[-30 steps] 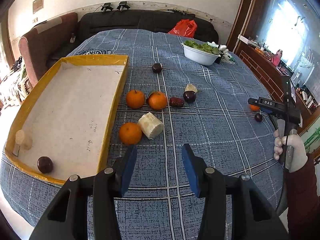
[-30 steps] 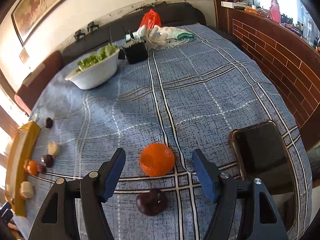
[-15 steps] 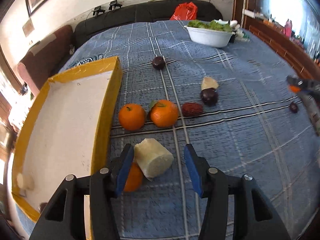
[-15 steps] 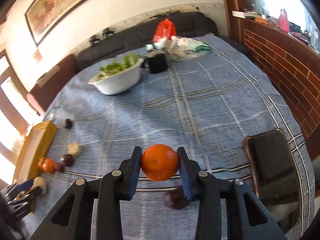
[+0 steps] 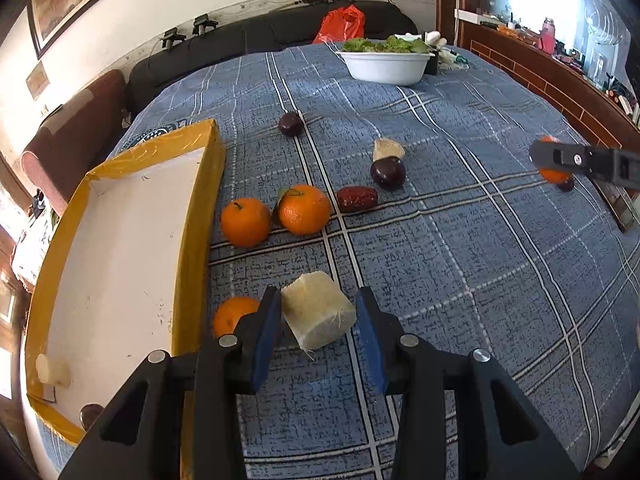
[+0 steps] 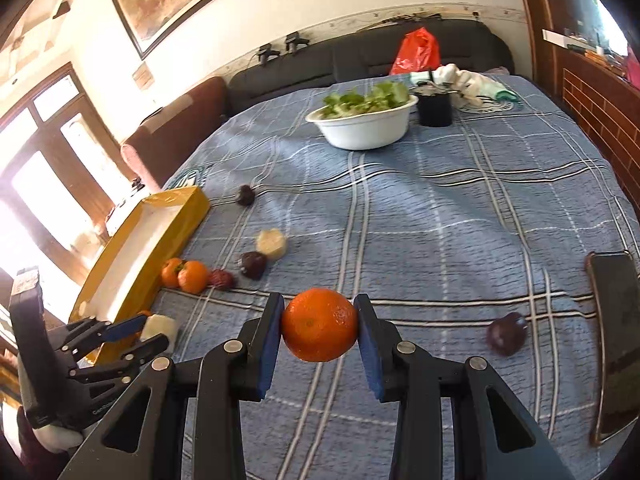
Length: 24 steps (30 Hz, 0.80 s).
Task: Organize fruits
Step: 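Grasp a tangerine with the right tool while the left tool grasps a white yam cube, then carry both items into the yellow tray and open both tools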
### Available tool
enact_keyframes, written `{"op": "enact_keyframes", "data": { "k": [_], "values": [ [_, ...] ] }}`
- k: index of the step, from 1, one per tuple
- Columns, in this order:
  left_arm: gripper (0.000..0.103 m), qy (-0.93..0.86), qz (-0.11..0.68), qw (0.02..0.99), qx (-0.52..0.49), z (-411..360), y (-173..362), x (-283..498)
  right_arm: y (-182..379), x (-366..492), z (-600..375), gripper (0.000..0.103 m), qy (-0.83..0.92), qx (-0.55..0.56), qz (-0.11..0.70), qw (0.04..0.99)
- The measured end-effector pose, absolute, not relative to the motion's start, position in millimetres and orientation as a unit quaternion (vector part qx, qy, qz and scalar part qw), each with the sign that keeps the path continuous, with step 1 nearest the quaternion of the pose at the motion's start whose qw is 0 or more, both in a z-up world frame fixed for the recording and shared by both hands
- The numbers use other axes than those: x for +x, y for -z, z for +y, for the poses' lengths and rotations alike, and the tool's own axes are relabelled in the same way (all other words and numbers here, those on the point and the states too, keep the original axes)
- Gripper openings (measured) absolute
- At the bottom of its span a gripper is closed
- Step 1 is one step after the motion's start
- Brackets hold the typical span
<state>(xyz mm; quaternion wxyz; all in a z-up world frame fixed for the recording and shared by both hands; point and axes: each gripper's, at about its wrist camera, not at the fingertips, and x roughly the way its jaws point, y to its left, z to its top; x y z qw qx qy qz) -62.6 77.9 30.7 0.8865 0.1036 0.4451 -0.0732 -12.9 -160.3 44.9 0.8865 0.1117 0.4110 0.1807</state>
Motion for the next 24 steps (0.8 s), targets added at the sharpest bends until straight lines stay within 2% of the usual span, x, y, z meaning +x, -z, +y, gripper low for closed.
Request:
{"op": "enact_keyframes", "data": {
  "k": [6, 11, 19, 24],
  "values": [
    [0.036, 0.058, 0.438, 0.891, 0.105, 71.8, -30.8, -61.4, -53.6, -23.4, -142.0, 0.039, -0.196, 0.1, 0.405, 0.888],
    [0.036, 0.064, 0.419, 0.904, 0.056, 91.9, -49.0, -74.1, -62.1, -30.8, -129.3, 0.039, -0.203, 0.084, 0.402, 0.889],
    [0.036, 0.01, 0.363, 0.931, -0.03, 178.5, -104.4, -106.9, -84.8, -30.7, -69.4, 0.04, -0.254, 0.057, 0.394, 0.881],
    [0.036, -0.06, 0.367, 0.926, -0.071, 250.3, -104.5, -114.1, -95.5, -33.6, -4.6, 0.04, -0.321, 0.039, 0.399, 0.858]
  ]
}}
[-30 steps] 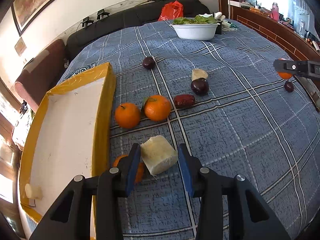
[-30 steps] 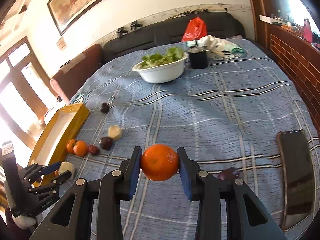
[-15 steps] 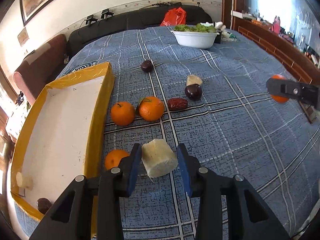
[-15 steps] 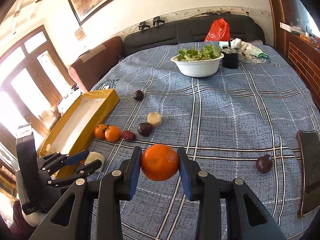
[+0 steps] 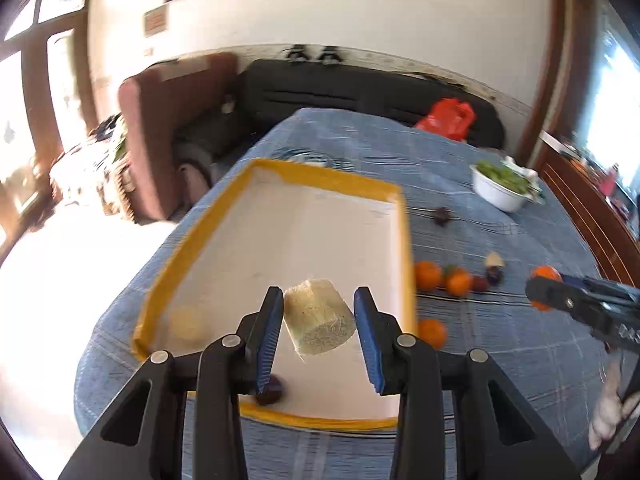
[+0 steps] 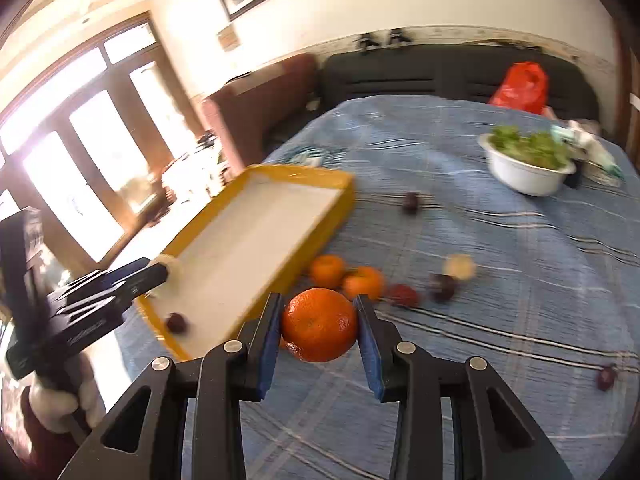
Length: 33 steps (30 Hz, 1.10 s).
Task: Organize fruits
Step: 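Carry both items into the yellow tray and open both tools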
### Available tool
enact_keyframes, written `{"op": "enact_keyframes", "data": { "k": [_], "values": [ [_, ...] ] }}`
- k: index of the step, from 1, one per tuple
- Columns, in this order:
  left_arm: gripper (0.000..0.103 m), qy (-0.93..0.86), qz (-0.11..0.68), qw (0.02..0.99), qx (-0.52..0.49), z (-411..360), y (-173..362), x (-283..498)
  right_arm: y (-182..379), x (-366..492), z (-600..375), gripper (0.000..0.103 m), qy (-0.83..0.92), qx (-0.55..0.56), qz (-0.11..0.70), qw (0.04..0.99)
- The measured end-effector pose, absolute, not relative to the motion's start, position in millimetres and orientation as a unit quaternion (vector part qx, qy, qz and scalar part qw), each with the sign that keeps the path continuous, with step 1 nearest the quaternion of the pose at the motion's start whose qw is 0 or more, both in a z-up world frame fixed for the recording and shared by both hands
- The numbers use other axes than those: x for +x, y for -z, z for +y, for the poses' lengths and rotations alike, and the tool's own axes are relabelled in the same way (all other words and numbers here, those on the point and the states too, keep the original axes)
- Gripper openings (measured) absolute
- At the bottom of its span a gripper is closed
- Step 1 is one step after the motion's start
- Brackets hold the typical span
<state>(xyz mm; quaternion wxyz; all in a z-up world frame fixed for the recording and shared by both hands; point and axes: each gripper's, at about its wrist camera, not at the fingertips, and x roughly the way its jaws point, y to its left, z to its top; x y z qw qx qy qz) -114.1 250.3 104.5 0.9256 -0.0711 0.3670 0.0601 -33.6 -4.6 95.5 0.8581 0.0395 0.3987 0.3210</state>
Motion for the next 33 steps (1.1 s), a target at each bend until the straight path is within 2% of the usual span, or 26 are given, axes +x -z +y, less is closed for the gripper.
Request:
{"op": "enact_keyframes", "data": {
  "k": [7, 13, 20, 25, 29, 33],
  "values": [
    [0.036, -0.097, 0.402, 0.901, -0.133, 320.7, -65.1, -93.3, -67.6, -31.7, 100.4, 0.04, -0.389, 0.002, 0.44, 0.81],
    [0.036, -0.09, 0.402, 0.901, -0.135, 326.4, -61.7, -78.6, -30.8, -30.0, 154.8, 0.04, -0.399, -0.035, 0.479, 0.781],
    [0.037, -0.043, 0.413, 0.895, -0.162, 318.4, -56.5, -67.1, -17.3, -45.4, 179.9, 0.042, -0.395, -0.103, 0.463, 0.787],
    [0.049, -0.044, 0.392, 0.9, -0.187, 326.2, -74.8, -86.4, -19.8, -51.9, 181.9, 0.042, -0.401, -0.121, 0.452, 0.788],
    [0.07, -0.067, 0.355, 0.906, -0.22, 340.2, -97.3, -117.5, -24.6, -60.2, 183.2, 0.042, -0.407, -0.131, 0.441, 0.789],
    [0.085, -0.086, 0.321, 0.91, -0.248, 346.2, -112.1, -148.7, -31.4, -67.9, 186.7, 0.052, -0.405, -0.13, 0.426, 0.798]
  ]
}}
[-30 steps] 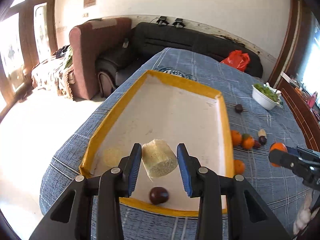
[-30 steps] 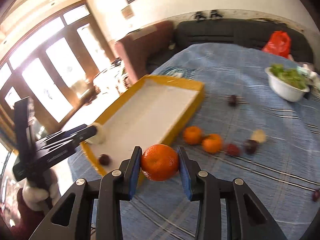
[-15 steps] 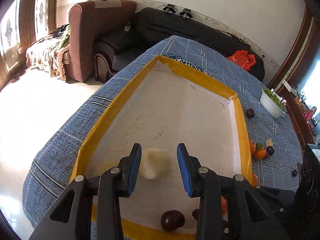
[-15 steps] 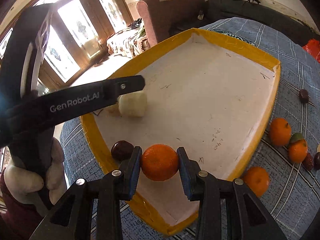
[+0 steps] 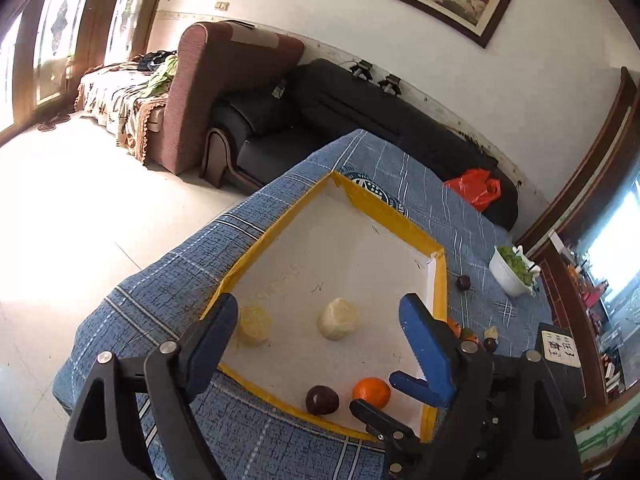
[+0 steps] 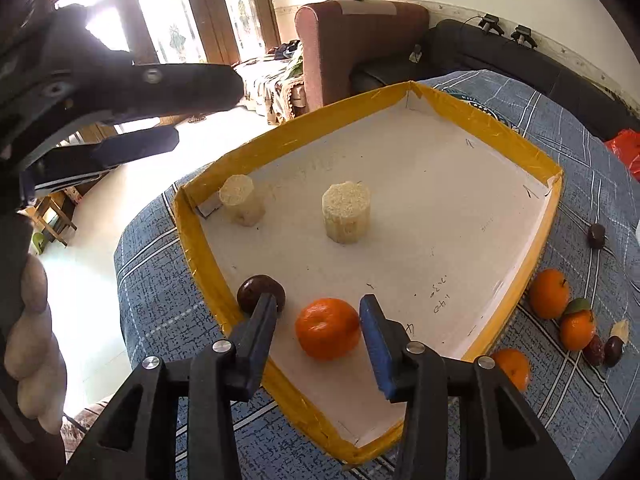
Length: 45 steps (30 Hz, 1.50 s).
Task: Organize fruits
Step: 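Carry both items into the yellow tray and open both tools, then withdraw both open tools from the tray back toward the table fruit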
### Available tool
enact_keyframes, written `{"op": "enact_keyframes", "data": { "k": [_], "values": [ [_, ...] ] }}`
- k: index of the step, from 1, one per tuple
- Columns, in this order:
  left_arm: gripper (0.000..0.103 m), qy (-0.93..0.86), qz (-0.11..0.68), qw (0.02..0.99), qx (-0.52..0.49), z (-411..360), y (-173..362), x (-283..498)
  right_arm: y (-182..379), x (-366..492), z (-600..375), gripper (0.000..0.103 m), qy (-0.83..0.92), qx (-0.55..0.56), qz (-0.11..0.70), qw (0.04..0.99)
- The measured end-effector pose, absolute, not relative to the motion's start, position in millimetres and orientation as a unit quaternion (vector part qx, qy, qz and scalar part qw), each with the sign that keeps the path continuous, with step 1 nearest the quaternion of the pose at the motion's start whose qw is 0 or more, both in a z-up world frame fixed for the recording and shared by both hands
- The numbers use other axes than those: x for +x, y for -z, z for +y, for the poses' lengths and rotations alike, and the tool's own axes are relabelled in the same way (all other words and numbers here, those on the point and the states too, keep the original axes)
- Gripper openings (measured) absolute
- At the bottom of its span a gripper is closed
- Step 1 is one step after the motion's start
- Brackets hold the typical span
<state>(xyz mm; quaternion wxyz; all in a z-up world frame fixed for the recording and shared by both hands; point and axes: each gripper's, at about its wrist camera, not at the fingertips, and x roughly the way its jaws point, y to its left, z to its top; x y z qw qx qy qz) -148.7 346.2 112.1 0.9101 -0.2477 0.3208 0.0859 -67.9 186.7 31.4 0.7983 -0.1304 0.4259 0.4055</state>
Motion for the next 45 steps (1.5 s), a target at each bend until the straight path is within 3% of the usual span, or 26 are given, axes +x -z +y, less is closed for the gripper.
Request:
{"op": "enact_keyframes", "data": {
  "k": [11, 17, 26, 36, 45],
  "values": [
    [0.086, -0.011, 0.313, 0.918, -0.244, 290.8, -115.9, -155.0, -76.8, -88.2, 106.5, 0.075, -0.325, -0.057, 0.361, 0.872],
    [0.086, 0.058, 0.366, 0.887, -0.277, 233.3, -94.7, -118.4, -83.2, -94.4, 17.9, 0.078, -0.234, -0.019, 0.333, 0.913],
    [0.086, 0.121, 0.409, 0.857, -0.291, 168.1, -105.4, -106.0, -102.2, -105.3, -59.9, 0.083, -0.184, 0.011, 0.29, 0.939],
    [0.086, 0.148, 0.347, 0.905, -0.199, 110.5, -187.2, -158.2, -147.4, -150.0, -108.1, 0.083, -0.155, 0.024, 0.254, 0.954],
    [0.086, 0.143, 0.215, 0.957, -0.129, 107.1, -293.9, -235.6, -260.8, -181.2, -165.3, 0.083, -0.148, 0.033, 0.187, 0.971]
  ]
}}
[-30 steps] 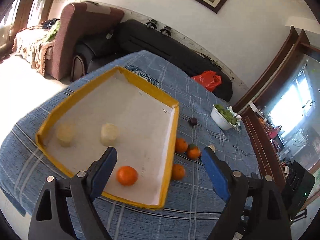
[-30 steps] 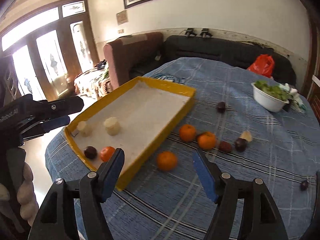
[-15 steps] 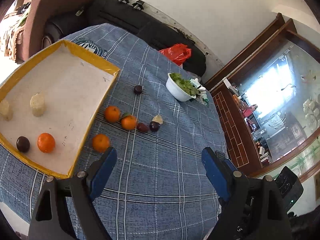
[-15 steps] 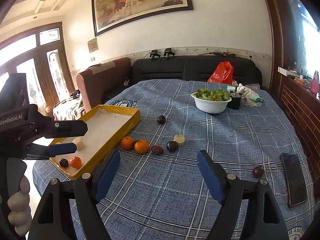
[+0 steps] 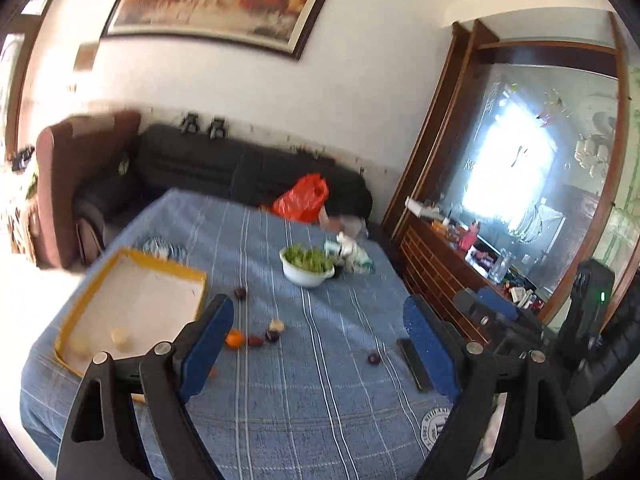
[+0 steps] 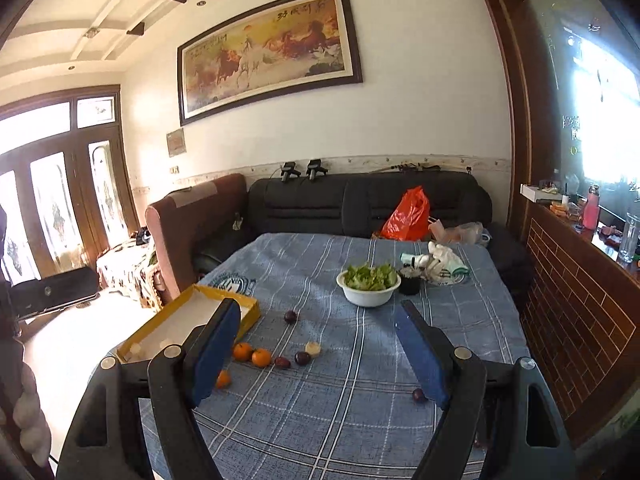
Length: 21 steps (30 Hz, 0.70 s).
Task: Organize fruits
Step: 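Withdraw both open tools from the tray back toward the table fruit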
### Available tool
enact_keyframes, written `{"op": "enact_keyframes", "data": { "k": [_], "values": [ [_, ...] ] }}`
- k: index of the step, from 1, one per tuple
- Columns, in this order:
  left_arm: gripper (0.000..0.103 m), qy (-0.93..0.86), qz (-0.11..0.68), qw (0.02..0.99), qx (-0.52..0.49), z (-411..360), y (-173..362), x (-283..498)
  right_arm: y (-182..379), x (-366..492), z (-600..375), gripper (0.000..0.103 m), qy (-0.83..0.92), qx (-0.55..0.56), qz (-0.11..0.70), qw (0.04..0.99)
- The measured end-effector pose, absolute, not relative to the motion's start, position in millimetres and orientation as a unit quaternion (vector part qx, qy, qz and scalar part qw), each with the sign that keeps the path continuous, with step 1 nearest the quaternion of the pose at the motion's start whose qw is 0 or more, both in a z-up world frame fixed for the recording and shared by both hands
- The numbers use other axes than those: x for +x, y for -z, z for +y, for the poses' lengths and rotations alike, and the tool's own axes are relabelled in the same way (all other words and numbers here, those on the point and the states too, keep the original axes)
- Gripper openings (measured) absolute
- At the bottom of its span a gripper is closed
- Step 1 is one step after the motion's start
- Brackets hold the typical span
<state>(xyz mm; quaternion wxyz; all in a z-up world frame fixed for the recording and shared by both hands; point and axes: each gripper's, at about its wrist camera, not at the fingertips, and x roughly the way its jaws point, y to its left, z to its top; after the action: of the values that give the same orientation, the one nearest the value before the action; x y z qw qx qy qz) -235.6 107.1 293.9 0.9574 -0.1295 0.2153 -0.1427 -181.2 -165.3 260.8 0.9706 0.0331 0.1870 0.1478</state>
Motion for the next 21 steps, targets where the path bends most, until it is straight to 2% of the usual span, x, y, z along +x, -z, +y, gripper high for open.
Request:
{"op": "enact_keyframes", "data": {
  "k": [4, 9, 13, 16, 21],
  "values": [
    [0.086, 0.135, 0.183, 0.967, -0.118, 115.9, -313.9, -252.7, -296.9, -175.7, -193.2, 0.085, -0.148, 0.059, 0.176, 0.971],
    [0.086, 0.126, 0.193, 0.963, -0.143, 135.4, -298.9, -252.2, -280.0, -171.8, -219.7, 0.085, -0.132, 0.077, 0.193, 0.969],
    [0.086, 0.116, 0.232, 0.951, -0.168, 153.5, -267.5, -233.9, -233.3, -154.4, -238.3, 0.084, -0.134, 0.105, 0.243, 0.955],
    [0.086, 0.109, 0.255, 0.943, -0.183, 164.5, -241.5, -217.2, -191.9, -135.0, -239.2, 0.076, -0.134, 0.108, 0.295, 0.94],
    [0.086, 0.104, 0.318, 0.923, -0.192, 167.4, -192.8, -177.3, -118.1, -107.5, -228.3, 0.075, -0.103, 0.09, 0.352, 0.926]
  ]
}}
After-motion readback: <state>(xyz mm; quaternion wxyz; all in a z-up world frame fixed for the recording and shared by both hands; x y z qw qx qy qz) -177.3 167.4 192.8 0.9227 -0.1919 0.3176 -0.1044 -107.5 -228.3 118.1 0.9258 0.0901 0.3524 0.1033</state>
